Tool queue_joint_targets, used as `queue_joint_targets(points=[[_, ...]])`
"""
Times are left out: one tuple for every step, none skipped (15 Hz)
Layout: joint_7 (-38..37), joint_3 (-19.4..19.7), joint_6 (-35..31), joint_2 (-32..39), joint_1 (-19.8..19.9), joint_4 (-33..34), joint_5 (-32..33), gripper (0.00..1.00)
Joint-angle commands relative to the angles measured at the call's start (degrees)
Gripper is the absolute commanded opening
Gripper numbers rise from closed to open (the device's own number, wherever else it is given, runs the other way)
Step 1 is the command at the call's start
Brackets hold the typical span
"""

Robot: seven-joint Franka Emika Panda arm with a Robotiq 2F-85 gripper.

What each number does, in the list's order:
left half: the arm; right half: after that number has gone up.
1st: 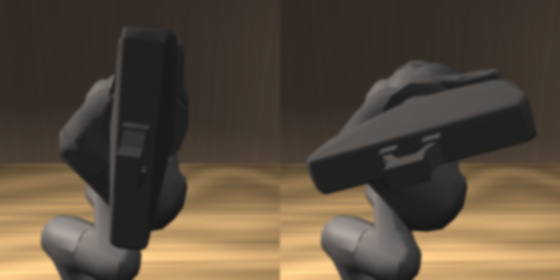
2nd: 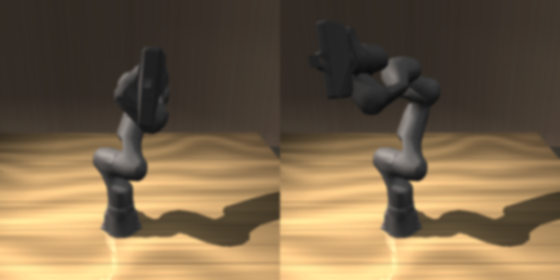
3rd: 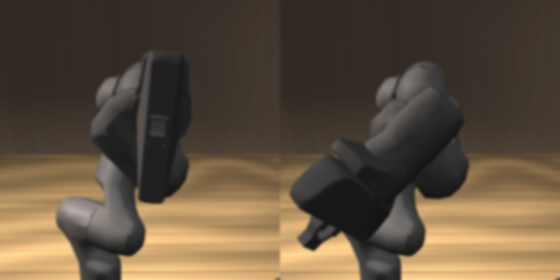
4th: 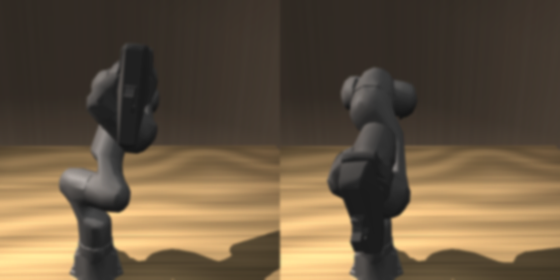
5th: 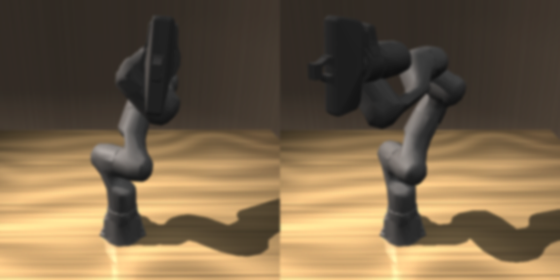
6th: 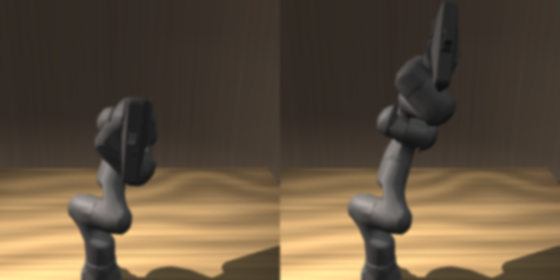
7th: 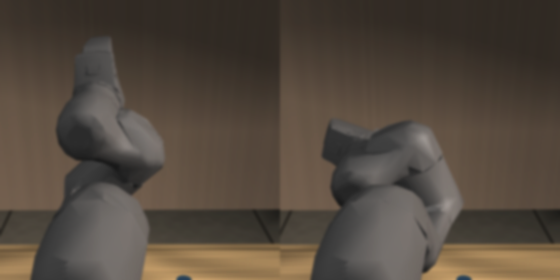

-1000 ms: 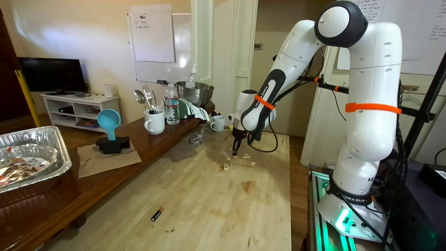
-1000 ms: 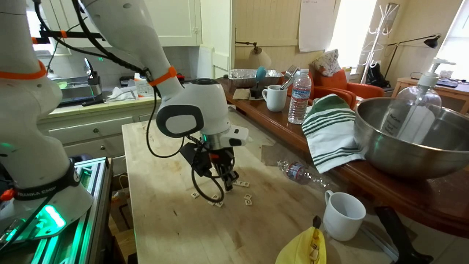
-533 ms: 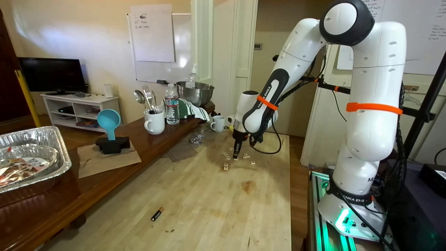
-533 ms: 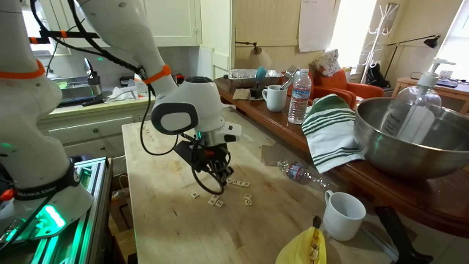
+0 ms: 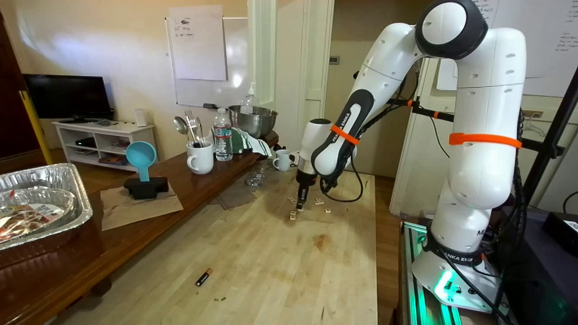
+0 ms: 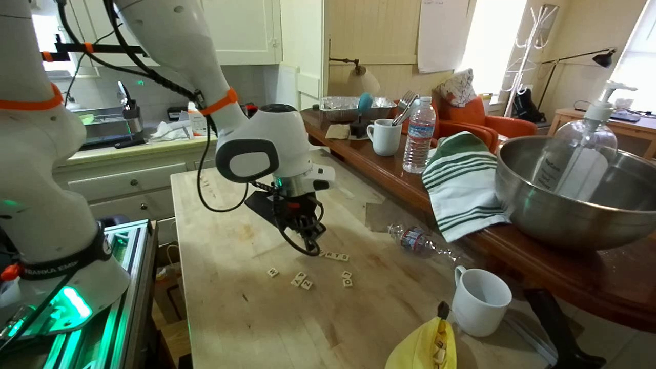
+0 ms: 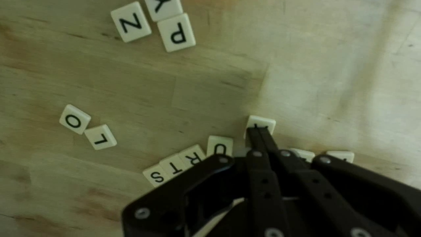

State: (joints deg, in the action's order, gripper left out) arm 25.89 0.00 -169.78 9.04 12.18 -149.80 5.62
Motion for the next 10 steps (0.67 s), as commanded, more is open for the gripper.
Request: queue_joint_targets(points=[[0.8, -1.0, -2.9, 3.7, -0.9, 0.6, -0.9, 0.00], [0.8, -1.1, -3.2, 3.9, -1.0, 0.8, -0.8, 0.00], [0.6, -1.0, -3.7, 4.2, -1.1, 1.0, -0.5, 0.00], [0.7, -1.1, -4.0, 4.4, -1.0, 1.2, -0.4, 0.00], [0.7, -1.2, -4.3, 4.6, -1.0, 1.3, -0.3, 0.00], [0.7, -1.3, -4.7, 4.8, -1.0, 1.4, -0.2, 0.00], [0.7, -1.4, -4.8, 4.9, -0.9, 1.6, -0.1, 0.00], [0.7, -1.5, -4.9, 5.1, -0.9, 1.7, -0.1, 0.00], [0.6, -1.6, -4.9, 5.2, -0.9, 1.9, 0.0, 0.00], [0.8, -1.8, -4.8, 5.3, -0.9, 1.9, -0.2, 0.00]])
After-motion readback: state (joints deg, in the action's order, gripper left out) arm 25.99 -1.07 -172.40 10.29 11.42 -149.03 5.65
